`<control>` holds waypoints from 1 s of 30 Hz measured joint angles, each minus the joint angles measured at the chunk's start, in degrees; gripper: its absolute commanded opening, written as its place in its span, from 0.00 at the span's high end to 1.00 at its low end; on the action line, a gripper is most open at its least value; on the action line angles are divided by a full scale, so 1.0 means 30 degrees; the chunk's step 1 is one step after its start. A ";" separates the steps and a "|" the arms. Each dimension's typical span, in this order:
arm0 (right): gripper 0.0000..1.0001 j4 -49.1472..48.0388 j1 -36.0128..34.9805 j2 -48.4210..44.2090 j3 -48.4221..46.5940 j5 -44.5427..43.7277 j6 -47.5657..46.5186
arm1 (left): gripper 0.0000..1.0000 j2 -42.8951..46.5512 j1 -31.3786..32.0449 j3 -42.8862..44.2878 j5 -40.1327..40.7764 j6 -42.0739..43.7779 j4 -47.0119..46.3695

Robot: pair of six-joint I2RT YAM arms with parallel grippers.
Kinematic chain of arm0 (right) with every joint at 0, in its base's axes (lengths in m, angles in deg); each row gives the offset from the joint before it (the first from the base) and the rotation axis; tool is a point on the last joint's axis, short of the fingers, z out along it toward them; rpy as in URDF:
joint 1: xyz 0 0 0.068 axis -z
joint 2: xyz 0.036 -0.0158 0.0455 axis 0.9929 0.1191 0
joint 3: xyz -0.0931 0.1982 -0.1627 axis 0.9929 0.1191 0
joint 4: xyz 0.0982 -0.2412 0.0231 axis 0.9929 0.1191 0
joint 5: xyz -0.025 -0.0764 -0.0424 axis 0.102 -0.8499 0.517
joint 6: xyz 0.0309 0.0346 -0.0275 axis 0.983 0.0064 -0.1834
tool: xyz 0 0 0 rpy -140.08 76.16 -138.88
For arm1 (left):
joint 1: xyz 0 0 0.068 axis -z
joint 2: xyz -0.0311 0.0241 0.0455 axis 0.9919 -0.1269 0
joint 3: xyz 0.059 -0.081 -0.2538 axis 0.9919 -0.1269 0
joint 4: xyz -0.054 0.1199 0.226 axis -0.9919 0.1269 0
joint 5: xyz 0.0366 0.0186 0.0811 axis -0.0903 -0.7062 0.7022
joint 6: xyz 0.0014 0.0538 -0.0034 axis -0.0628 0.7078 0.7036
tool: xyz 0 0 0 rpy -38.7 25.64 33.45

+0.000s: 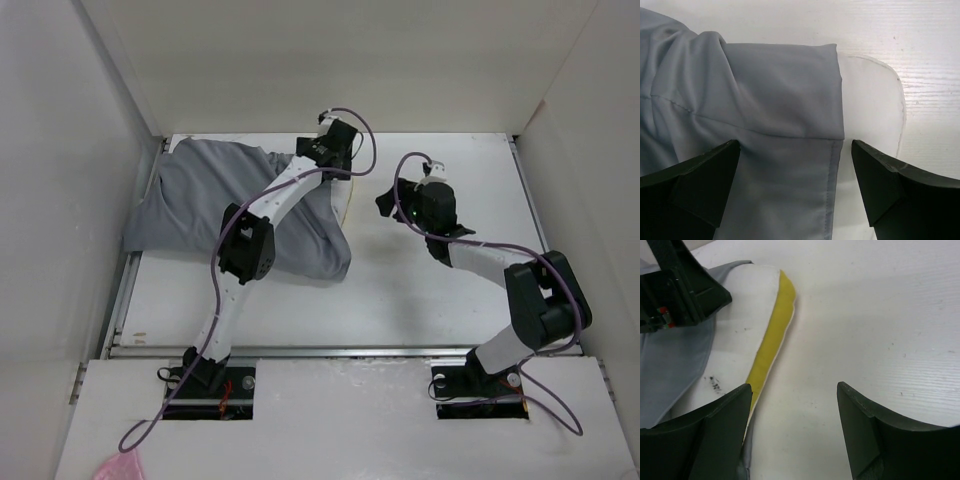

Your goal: Put the pillow into the pillowcase

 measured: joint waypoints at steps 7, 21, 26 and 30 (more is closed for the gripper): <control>0.26 0.0758 0.0226 0.0000 0.0000 -0.0240 -0.0117 | 0.71 -0.0036 0.0087 -0.0051 0.0685 0.0707 0.0022; 0.22 0.0058 0.0240 0.2856 -0.2696 0.2433 -0.0597 | 1.00 0.0969 0.0284 -0.1362 -0.0466 0.2718 -0.1290; 0.21 -0.2608 0.0240 0.7031 -0.4838 0.4575 0.0838 | 1.00 0.2892 0.1472 -0.1428 -0.1202 0.3636 -0.2171; 0.26 -0.3679 0.0240 0.9479 -0.5639 0.6346 0.2193 | 1.00 0.3796 0.2055 -0.0612 -0.1355 0.3832 -0.2149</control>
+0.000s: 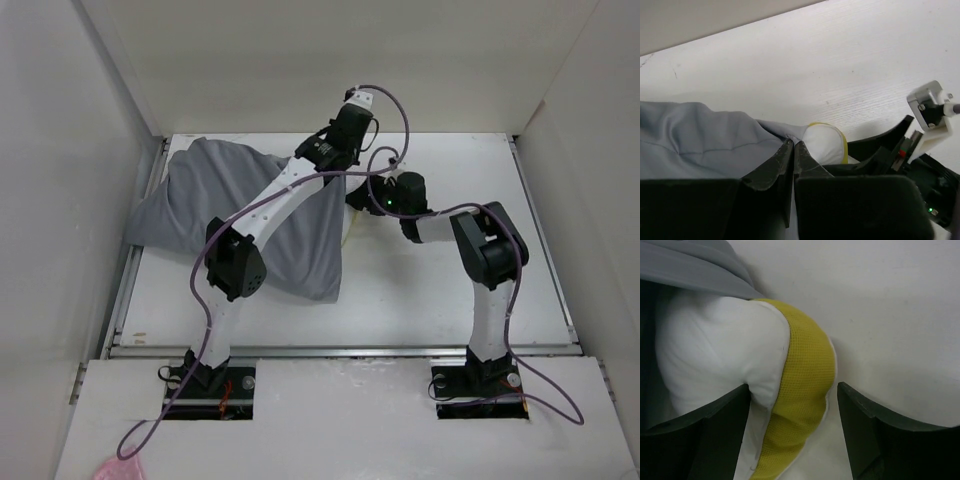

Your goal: Put the pillow into the pillowcase

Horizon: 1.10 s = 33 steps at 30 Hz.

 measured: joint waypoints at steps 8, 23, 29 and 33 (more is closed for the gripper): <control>1.00 -0.5603 0.0095 0.1443 -0.0408 0.3534 0.2579 | 1.00 0.0306 0.0058 -0.0007 -0.0306 0.0087 0.0612; 1.00 -1.1562 -0.0474 -0.0328 0.1843 0.5013 0.5238 | 1.00 0.0991 0.3993 0.1996 -0.4750 0.0044 0.1195; 0.97 -1.2050 -0.1260 -0.0306 0.1457 0.1530 0.5850 | 1.00 0.1239 0.4881 0.2353 -0.5814 -0.0015 0.1814; 0.58 -1.2029 -0.1501 -0.0182 0.0729 0.0364 0.5858 | 1.00 0.1319 0.4772 0.2397 -0.5493 -0.0124 0.1865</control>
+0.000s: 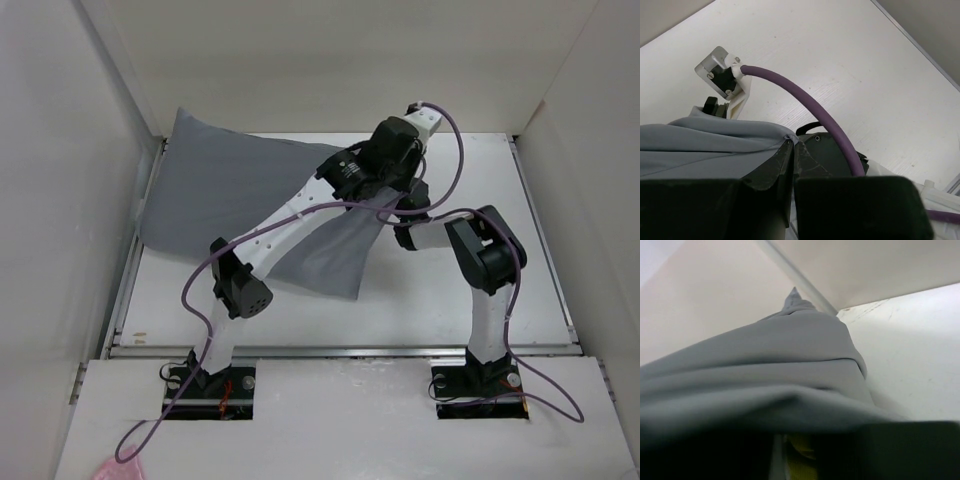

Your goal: Put the pillow into the pillowcase

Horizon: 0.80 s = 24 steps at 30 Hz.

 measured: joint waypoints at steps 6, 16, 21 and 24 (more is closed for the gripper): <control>0.18 0.0809 0.1013 -0.0510 0.0962 0.0240 -0.0372 | 0.25 0.0007 -0.0758 0.0044 -0.0466 -0.0758 -0.0321; 0.00 1.2437 0.4626 -0.4663 0.1931 0.3330 -0.4401 | 0.00 0.0583 -0.2528 -0.0058 -0.0379 -0.1151 -0.1508; 0.00 2.0669 0.4590 -0.7315 0.0816 0.0896 -0.8371 | 0.00 0.1268 -0.3555 -0.0444 0.0109 -0.1188 -0.1843; 0.00 2.4254 0.4503 -0.8451 0.0896 -0.1632 -0.9398 | 0.00 0.2164 -0.4488 -0.1596 0.0663 -0.1311 -0.1982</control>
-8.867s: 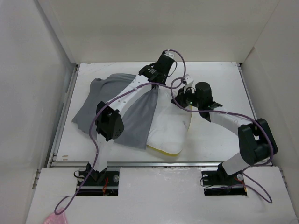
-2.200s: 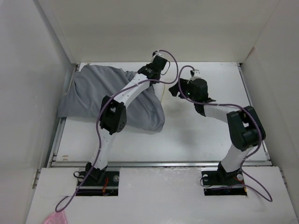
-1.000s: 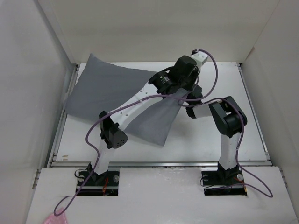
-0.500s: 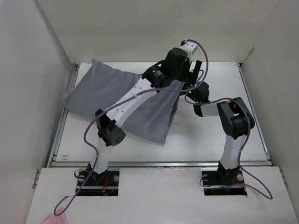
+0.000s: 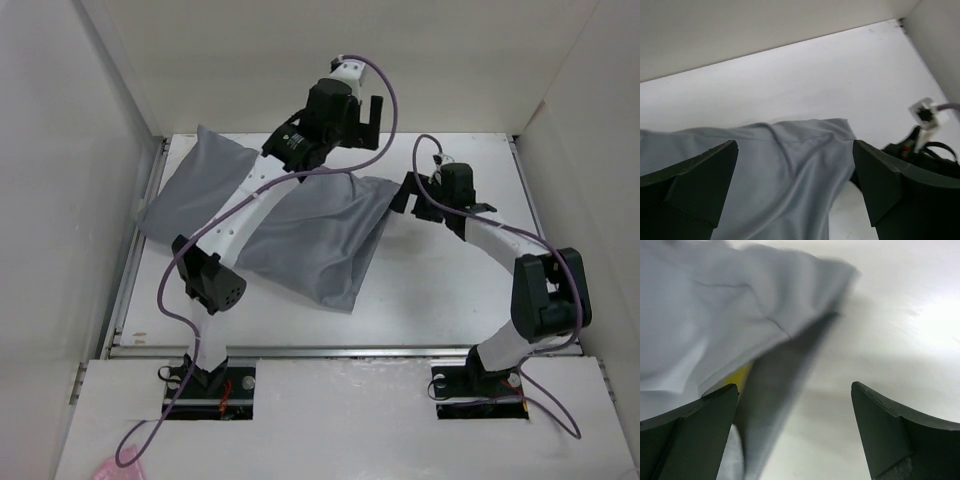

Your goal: Put the pillow into the pillowcase

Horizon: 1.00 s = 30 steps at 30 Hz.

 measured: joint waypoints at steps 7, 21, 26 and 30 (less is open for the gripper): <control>0.03 0.4393 0.0007 -0.2200 0.1158 -0.3592 -0.0641 | 0.00 0.3191 -0.2310 -0.4779 0.1574 -0.0823 -0.0197; 0.16 0.2441 -0.6601 -0.3359 0.3570 0.1443 -0.1545 | 0.00 1.2859 -0.5260 -1.8134 0.2922 -0.4940 -0.2018; 0.19 0.1938 -0.9041 -0.0386 0.2747 0.0590 -0.0933 | 0.00 1.5744 -0.5122 -2.0152 0.2586 -0.6499 -0.2295; 0.25 0.1443 -0.9078 0.1188 0.2608 -0.0532 0.0080 | 0.00 1.6910 -0.4677 -2.1296 0.2535 -0.7431 -0.2047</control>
